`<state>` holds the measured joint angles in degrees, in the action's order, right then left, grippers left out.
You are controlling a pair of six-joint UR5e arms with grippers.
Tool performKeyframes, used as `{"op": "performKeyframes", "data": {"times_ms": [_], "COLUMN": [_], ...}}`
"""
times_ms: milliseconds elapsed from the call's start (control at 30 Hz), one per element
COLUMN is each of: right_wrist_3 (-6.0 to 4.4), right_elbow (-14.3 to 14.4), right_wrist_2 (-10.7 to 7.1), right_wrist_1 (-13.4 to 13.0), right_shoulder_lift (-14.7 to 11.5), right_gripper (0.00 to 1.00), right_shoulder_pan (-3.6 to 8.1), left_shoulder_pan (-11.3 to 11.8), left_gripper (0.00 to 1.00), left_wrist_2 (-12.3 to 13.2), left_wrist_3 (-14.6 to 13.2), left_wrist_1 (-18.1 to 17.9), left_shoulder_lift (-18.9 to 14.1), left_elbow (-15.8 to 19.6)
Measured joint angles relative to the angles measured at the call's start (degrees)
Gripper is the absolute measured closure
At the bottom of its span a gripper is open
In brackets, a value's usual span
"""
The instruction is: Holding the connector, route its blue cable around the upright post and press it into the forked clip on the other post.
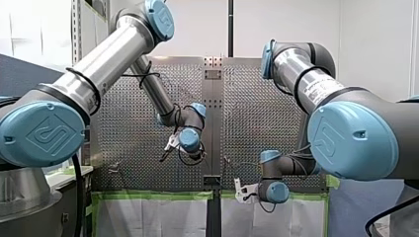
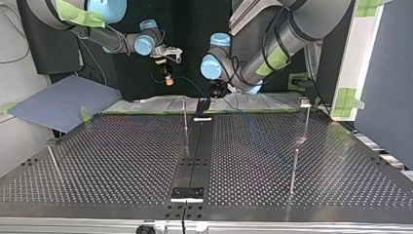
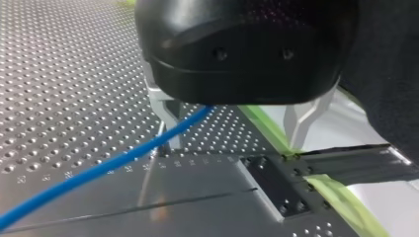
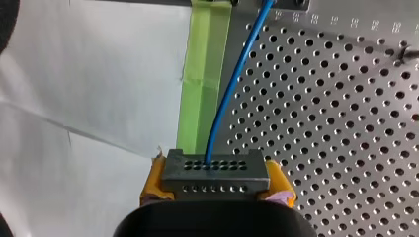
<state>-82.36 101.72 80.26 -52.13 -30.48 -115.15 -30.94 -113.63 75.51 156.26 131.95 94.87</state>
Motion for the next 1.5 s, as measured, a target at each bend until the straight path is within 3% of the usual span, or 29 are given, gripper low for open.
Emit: {"op": "performKeyframes", "data": {"times_ms": [267,467,600,867,1067,1300,1500], "right_wrist_3": [0.16,0.22,0.31,0.47,0.44,0.46,0.48], "right_elbow": [0.02,0.02,0.02,0.03,-0.01,-0.13,-0.22], "right_wrist_2": [-3.18,-4.38,-4.71,-4.84,-4.79,-4.66,-4.50], "right_wrist_1": [-0.56,-0.71,-0.82,-1.03,-1.11,-1.09,-0.99], "right_shoulder_lift": [0.01,-0.01,0.00,-0.01,0.00,-0.01,-0.02], "right_gripper": [1.00,1.00,1.00,1.00,1.00,1.00,1.00], "right_shoulder_pan": [-0.20,-0.08,0.01,0.05,0.17,0.51,0.88], "left_shoulder_pan": [-0.13,-0.57,-0.82,-0.89,-1.45,-2.28,-2.84], "left_gripper": [0.00,0.00,0.00,0.00,0.00,0.00,0.00], "left_wrist_2": [0.57,1.63,2.30,3.09,4.34,6.05,6.14], "left_wrist_3": [0.80,2.77,3.71,5.93,9.18,13.31,16.68], "left_wrist_1": [-1.56,-3.54,-4.28,-6.42,-6.95,-8.06,-8.68], "left_shoulder_lift": [3.19,6.88,8.85,9.38,10.50,14.28,15.58], "left_elbow": [-0.28,-0.63,-0.71,-1.27,-2.41,-3.75,-4.56]}}
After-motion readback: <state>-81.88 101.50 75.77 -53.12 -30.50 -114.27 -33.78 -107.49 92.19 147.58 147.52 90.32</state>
